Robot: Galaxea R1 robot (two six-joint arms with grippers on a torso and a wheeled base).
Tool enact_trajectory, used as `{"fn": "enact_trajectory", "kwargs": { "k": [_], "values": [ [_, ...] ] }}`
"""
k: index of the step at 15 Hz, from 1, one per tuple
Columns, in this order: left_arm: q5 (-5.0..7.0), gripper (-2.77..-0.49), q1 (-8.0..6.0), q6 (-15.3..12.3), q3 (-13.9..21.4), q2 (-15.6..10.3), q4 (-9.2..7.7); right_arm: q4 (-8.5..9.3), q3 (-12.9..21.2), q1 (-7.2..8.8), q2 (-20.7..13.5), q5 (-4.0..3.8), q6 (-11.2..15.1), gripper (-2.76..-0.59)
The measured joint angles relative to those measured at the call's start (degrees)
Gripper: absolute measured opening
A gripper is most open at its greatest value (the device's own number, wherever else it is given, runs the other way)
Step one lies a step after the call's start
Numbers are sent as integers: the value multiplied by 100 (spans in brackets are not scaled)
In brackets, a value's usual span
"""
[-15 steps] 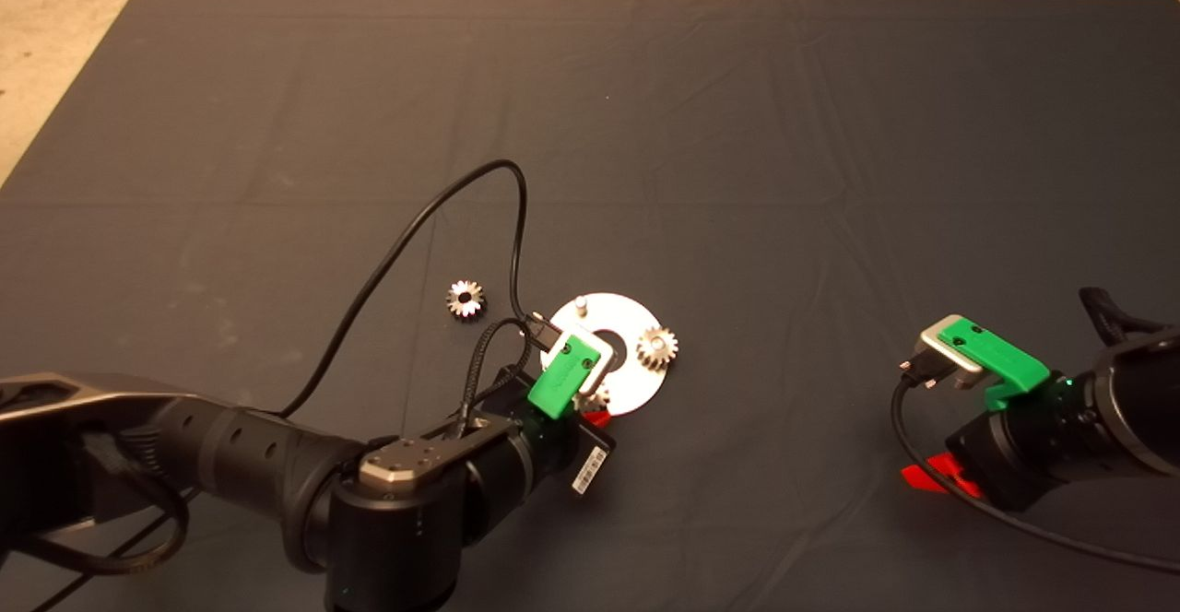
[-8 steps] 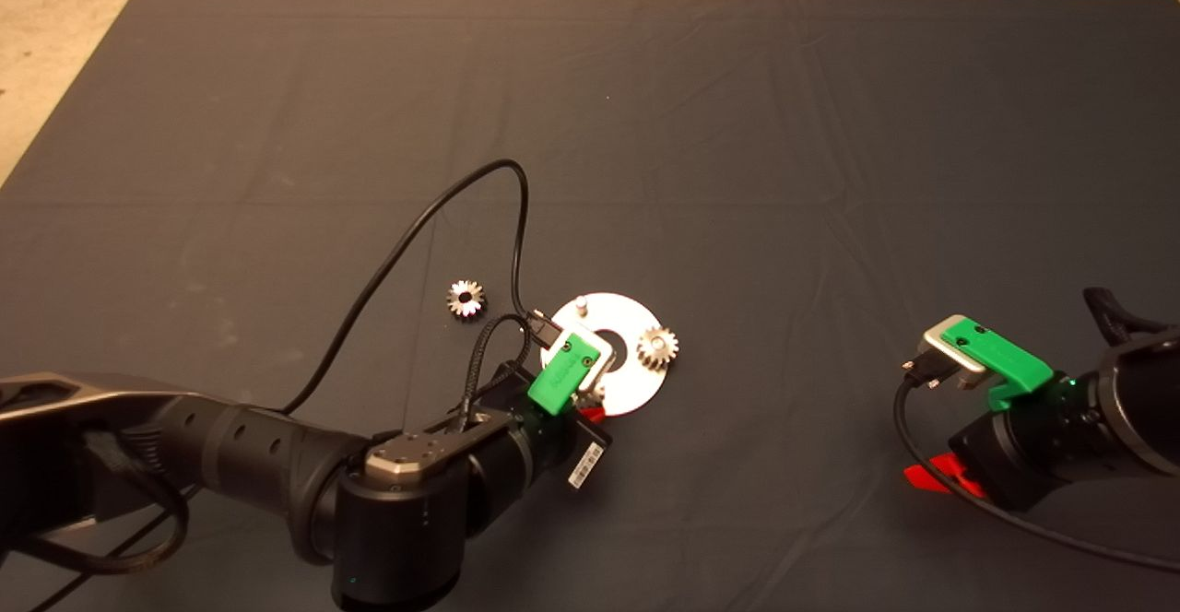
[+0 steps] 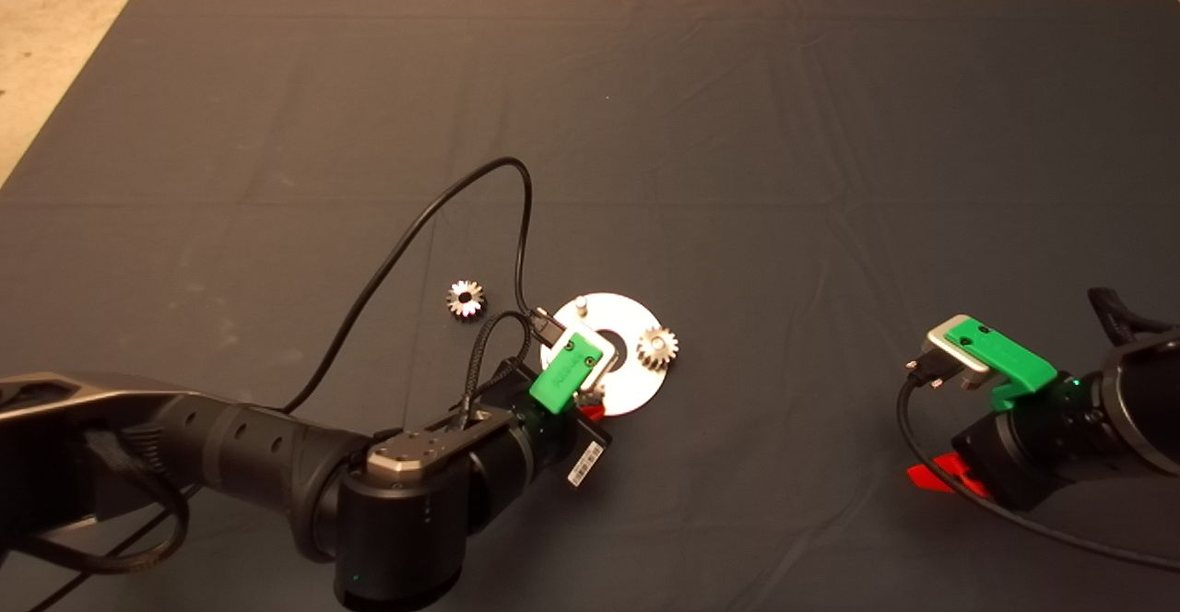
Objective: Install three planetary gears onto the carrier pins
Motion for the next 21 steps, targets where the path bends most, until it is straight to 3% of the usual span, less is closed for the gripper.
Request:
{"fn": "enact_trajectory", "kwargs": {
  "k": [19,21],
  "values": [
    [-105,-256,-14,215,-77,-89,20,0,0,0,-20,0,-11,-133],
    [-74,-256,-13,233,-137,-85,15,0,0,-1,-46,6,-11,-133]
  ]
}}
